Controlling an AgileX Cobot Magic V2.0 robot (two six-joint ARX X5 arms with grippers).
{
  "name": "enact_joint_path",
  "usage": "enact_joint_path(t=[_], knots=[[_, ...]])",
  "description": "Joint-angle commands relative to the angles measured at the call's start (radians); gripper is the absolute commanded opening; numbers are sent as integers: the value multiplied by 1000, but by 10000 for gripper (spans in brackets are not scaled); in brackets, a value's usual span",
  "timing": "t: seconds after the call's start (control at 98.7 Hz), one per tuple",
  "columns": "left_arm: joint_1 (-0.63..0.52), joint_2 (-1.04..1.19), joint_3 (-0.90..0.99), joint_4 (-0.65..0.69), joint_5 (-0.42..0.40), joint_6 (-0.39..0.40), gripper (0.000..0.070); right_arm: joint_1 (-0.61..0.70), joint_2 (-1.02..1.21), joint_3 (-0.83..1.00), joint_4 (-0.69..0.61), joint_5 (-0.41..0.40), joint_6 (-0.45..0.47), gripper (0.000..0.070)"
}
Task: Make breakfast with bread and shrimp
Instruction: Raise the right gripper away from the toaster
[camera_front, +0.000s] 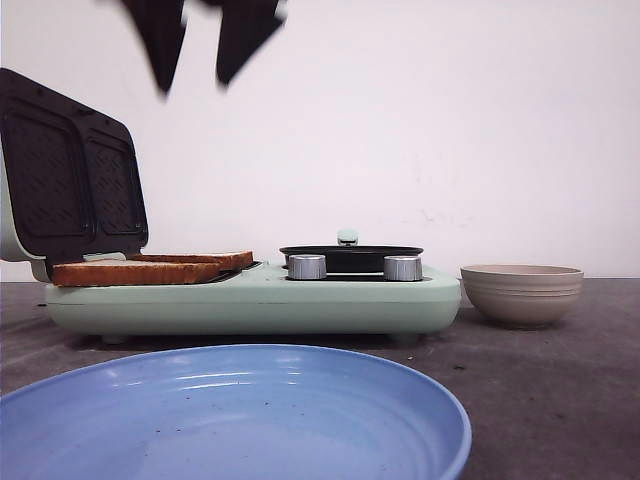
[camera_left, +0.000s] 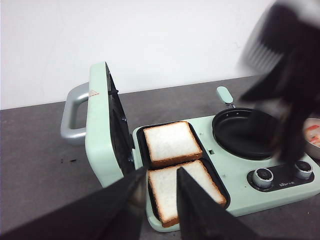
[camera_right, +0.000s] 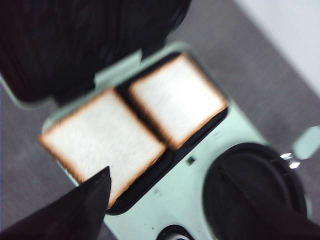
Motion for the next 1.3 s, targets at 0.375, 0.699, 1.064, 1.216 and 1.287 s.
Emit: enact_joint_path(t=[0.375, 0.699, 1.064, 1.216, 1.287], knots=[[-3, 3, 10, 11, -6, 9, 80, -50, -107, 4, -6, -58, 35, 411], [-3, 3, 10, 11, -25, 8, 80, -68, -206, -145, 84, -122, 35, 411], [-3, 3, 10, 11, -25, 3, 80, -117, -478, -565, 325, -183, 88, 411], [-3, 3, 10, 11, -25, -1, 80, -145, -608, -735, 386, -185, 130, 411], [-3, 3, 10, 11, -25, -3, 80, -154, -669, -811, 403, -188, 143, 411]])
